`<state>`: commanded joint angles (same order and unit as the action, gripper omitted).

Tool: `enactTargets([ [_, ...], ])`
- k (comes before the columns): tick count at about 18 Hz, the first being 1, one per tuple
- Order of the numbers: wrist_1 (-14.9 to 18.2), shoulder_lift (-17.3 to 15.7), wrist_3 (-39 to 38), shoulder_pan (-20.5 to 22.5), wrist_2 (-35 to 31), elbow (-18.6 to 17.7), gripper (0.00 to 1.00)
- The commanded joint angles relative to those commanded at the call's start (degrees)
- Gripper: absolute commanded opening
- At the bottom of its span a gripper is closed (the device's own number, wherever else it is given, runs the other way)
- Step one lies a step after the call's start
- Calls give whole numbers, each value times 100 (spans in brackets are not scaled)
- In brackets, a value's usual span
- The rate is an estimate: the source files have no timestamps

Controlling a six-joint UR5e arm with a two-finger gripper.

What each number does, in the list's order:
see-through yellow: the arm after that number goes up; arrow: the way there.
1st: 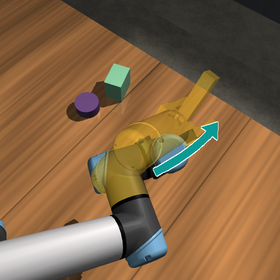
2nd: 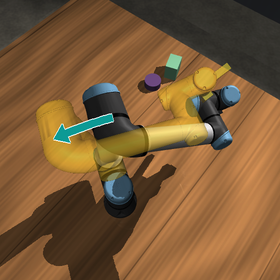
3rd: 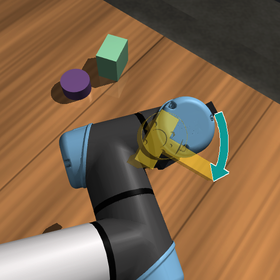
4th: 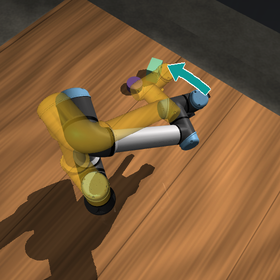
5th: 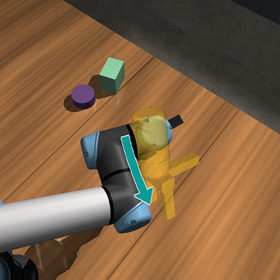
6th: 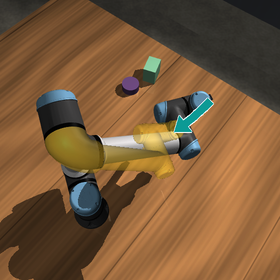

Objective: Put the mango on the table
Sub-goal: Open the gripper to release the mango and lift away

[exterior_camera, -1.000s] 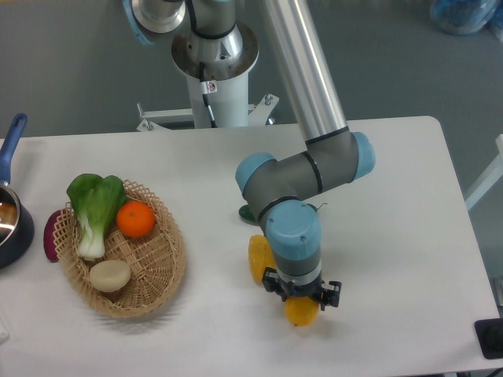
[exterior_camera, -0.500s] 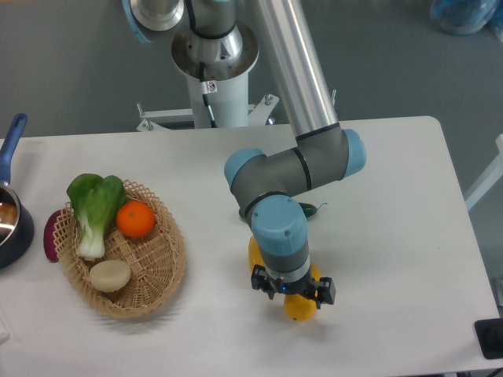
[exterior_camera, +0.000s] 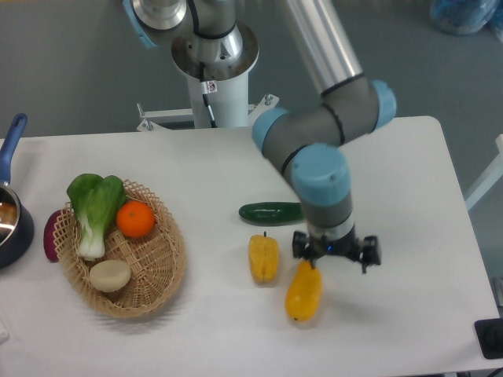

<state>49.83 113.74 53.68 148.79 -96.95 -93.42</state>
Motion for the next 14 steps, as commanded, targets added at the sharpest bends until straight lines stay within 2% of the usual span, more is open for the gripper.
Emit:
enactTargets([
  [3, 96, -273, 204, 281, 526, 17, 100],
  [5, 263, -387, 266, 440, 633, 8, 100],
  [10, 834, -545, 1486, 616, 625, -36, 100],
  [14, 817, -598, 1567, 642, 677, -168, 100],
])
